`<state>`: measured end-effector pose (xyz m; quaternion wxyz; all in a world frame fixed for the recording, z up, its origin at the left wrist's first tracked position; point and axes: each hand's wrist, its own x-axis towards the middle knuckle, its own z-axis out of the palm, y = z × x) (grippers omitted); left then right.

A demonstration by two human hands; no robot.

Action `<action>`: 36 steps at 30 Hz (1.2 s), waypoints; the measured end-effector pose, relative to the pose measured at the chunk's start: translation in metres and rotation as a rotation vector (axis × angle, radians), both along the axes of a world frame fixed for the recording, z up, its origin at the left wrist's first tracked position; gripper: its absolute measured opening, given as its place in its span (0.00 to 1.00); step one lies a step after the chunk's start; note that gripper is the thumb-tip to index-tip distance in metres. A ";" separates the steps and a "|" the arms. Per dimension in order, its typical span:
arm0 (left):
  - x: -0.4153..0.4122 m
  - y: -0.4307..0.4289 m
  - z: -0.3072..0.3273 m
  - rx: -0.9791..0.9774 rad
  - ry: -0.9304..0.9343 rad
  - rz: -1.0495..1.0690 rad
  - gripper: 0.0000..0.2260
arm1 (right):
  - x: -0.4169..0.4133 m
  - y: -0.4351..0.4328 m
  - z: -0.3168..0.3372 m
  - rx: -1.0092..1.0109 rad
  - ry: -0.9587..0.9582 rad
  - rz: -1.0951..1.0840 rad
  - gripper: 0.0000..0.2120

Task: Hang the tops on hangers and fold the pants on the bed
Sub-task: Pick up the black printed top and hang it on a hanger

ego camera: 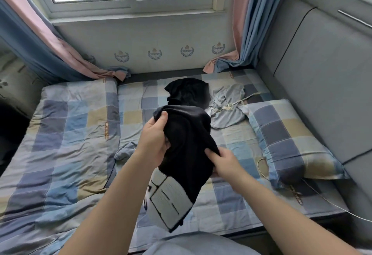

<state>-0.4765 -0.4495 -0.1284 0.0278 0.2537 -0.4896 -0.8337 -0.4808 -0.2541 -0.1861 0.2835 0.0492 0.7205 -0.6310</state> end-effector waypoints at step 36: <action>0.005 0.052 -0.027 -0.539 0.226 -0.312 0.08 | -0.083 0.002 0.135 -0.426 -0.048 -0.201 0.18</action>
